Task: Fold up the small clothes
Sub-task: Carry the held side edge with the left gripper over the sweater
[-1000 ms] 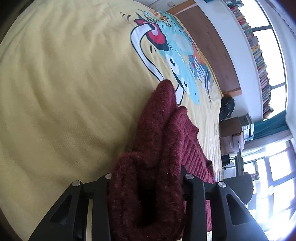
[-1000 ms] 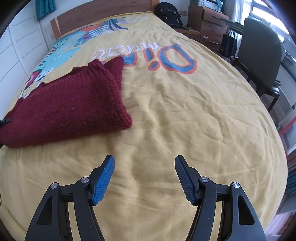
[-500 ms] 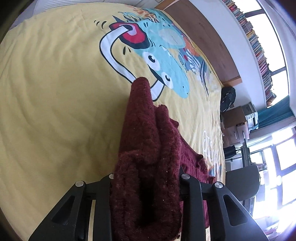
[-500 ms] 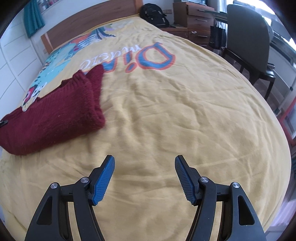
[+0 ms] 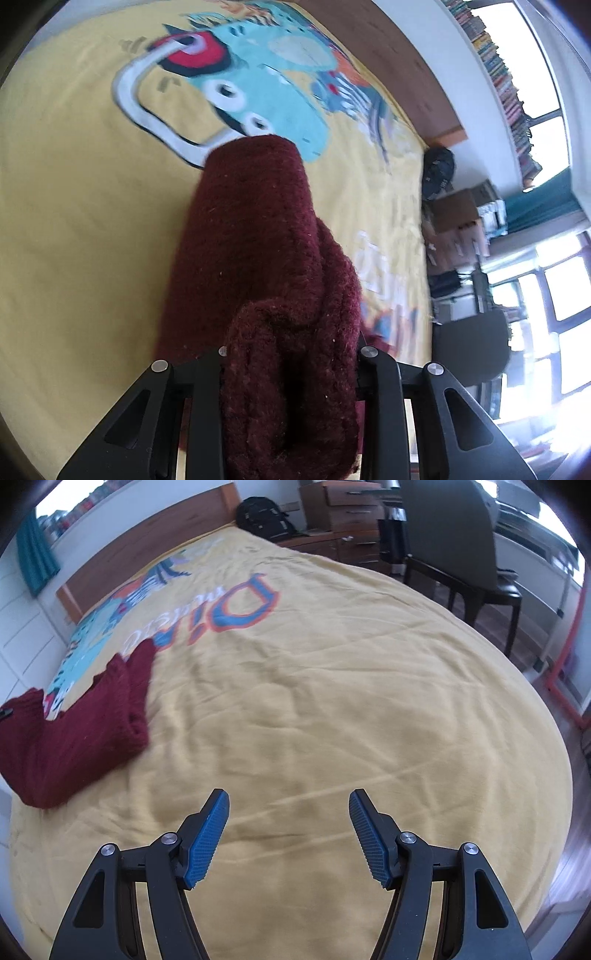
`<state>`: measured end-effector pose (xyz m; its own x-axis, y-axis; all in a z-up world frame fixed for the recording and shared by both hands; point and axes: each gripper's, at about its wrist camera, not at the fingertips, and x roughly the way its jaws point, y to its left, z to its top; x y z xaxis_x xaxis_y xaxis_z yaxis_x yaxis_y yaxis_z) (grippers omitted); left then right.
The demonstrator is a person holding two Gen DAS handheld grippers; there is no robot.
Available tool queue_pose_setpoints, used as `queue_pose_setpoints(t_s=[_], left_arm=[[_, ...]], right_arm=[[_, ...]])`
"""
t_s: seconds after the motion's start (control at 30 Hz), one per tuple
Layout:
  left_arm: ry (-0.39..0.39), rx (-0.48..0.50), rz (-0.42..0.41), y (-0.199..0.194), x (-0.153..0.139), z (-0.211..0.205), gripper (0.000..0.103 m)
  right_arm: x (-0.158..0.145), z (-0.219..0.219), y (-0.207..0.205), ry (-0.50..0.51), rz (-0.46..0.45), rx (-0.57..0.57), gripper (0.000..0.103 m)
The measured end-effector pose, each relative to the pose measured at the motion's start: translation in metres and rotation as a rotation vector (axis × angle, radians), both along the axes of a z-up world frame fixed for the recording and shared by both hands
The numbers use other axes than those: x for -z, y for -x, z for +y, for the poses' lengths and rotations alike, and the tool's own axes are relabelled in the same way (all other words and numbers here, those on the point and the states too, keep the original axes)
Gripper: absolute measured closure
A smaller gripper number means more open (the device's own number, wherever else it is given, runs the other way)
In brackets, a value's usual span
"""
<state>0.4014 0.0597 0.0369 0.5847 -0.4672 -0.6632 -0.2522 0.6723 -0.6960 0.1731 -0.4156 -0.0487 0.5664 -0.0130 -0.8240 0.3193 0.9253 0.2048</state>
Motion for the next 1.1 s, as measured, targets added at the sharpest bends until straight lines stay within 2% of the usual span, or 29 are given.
queue_pose_setpoints(t_s=[0.2, 0.4, 0.5, 0.67, 0.77, 0.83, 1.0, 1.1], left_arm=[[0.044, 0.103, -0.031, -0.021, -0.016, -0.076, 0.079], [0.010, 0.234, -0.016, -0.033, -0.006, -0.171, 0.079], [-0.054, 0.314, -0.003, -0.031, 0.007, -0.222, 0.079], [-0.222, 0.430, 0.054, -0.017, 0.045, -0.289, 0.079], [-0.302, 0.465, 0.064, -0.007, 0.064, -0.305, 0.079], [-0.354, 0.471, 0.041, -0.002, 0.061, -0.312, 0.079], [-0.377, 0.452, 0.037, 0.005, 0.058, -0.323, 0.078], [-0.440, 0.509, 0.048, 0.011, 0.069, -0.338, 0.075]], right_arm=[[-0.004, -0.037, 0.022, -0.019, -0.029, 0.070, 0.034], [-0.008, -0.075, 0.048, -0.034, -0.054, 0.157, 0.034], [-0.006, -0.093, 0.064, -0.039, -0.055, 0.201, 0.034], [0.004, -0.111, 0.083, -0.055, -0.039, 0.255, 0.034], [0.011, -0.117, 0.093, -0.061, -0.030, 0.271, 0.034], [0.015, -0.120, 0.099, -0.065, -0.023, 0.282, 0.034], [0.020, -0.123, 0.105, -0.077, -0.024, 0.297, 0.034], [0.018, -0.123, 0.106, -0.072, -0.022, 0.294, 0.034]])
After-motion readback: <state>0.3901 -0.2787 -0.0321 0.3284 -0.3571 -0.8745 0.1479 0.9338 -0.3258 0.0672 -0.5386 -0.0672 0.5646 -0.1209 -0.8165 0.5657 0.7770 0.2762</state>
